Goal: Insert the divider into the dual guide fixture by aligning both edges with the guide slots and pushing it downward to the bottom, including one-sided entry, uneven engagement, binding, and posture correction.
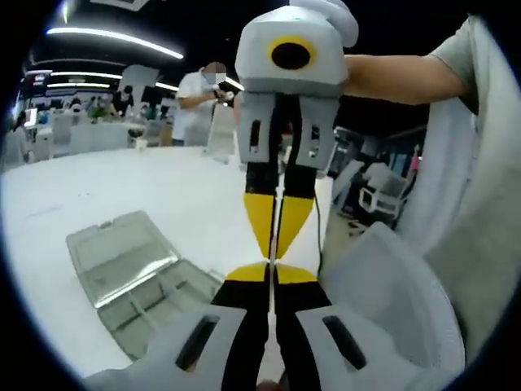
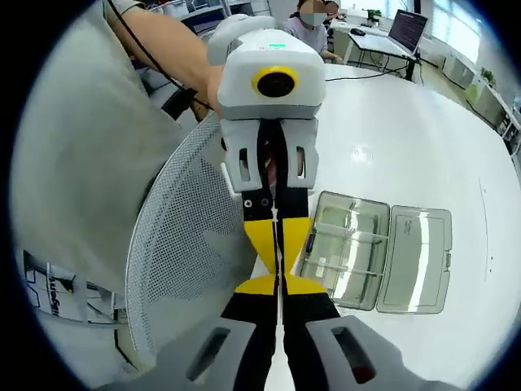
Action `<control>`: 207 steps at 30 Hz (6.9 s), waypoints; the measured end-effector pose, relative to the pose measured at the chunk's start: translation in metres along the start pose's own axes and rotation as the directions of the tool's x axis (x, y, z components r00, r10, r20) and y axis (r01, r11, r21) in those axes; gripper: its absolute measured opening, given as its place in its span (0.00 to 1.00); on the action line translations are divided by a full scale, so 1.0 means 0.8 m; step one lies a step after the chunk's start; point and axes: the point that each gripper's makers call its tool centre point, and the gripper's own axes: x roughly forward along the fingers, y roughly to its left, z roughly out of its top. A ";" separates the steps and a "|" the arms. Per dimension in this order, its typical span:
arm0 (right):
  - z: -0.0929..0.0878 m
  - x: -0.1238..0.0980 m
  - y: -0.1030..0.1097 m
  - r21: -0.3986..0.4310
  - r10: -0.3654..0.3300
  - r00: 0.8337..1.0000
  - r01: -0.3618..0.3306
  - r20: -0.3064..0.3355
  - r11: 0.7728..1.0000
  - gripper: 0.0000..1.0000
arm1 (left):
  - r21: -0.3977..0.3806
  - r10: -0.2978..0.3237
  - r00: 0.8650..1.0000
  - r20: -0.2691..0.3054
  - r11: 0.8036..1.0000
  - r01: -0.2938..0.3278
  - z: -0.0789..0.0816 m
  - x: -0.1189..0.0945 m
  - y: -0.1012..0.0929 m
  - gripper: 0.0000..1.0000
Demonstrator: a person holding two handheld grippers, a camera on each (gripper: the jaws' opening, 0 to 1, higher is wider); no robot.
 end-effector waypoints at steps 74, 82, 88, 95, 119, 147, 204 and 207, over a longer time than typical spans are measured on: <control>-0.019 0.008 -0.074 0.233 -0.192 0.973 0.218 -0.129 0.948 0.00 | 0.110 0.301 0.944 -0.135 0.951 -0.287 -0.016 -0.049 0.045 0.51; -0.023 0.014 -0.081 0.251 -0.188 0.968 0.226 -0.164 0.941 0.00 | 0.089 0.314 0.941 -0.127 0.948 -0.304 -0.016 -0.055 0.042 0.57; -0.028 0.017 -0.088 0.236 -0.197 0.964 0.236 -0.178 0.943 0.00 | 0.060 0.328 0.937 -0.122 0.945 -0.322 -0.018 -0.059 0.045 0.66; -0.033 0.024 -0.091 0.201 -0.207 0.956 0.249 -0.210 0.947 0.00 | 0.038 0.342 0.933 -0.111 0.940 -0.340 -0.015 -0.060 0.046 0.72; -0.044 0.042 -0.097 0.176 -0.210 0.947 0.256 -0.242 0.951 0.00 | -0.009 0.365 0.925 -0.104 0.930 -0.368 -0.017 -0.059 0.043 0.85; -0.050 0.055 -0.099 0.187 -0.207 0.948 0.255 -0.242 0.949 0.00 | -0.023 0.378 0.919 -0.107 0.924 -0.383 -0.019 -0.067 0.052 0.84; -0.077 0.098 -0.111 0.165 -0.199 0.952 0.241 -0.234 0.957 0.00 | -0.022 0.398 0.908 -0.129 0.914 -0.404 -0.028 -0.083 0.055 0.81; -0.077 0.099 -0.112 0.158 -0.203 0.951 0.243 -0.234 0.957 0.00 | -0.021 0.400 0.908 -0.129 0.914 -0.405 -0.026 -0.083 0.055 0.81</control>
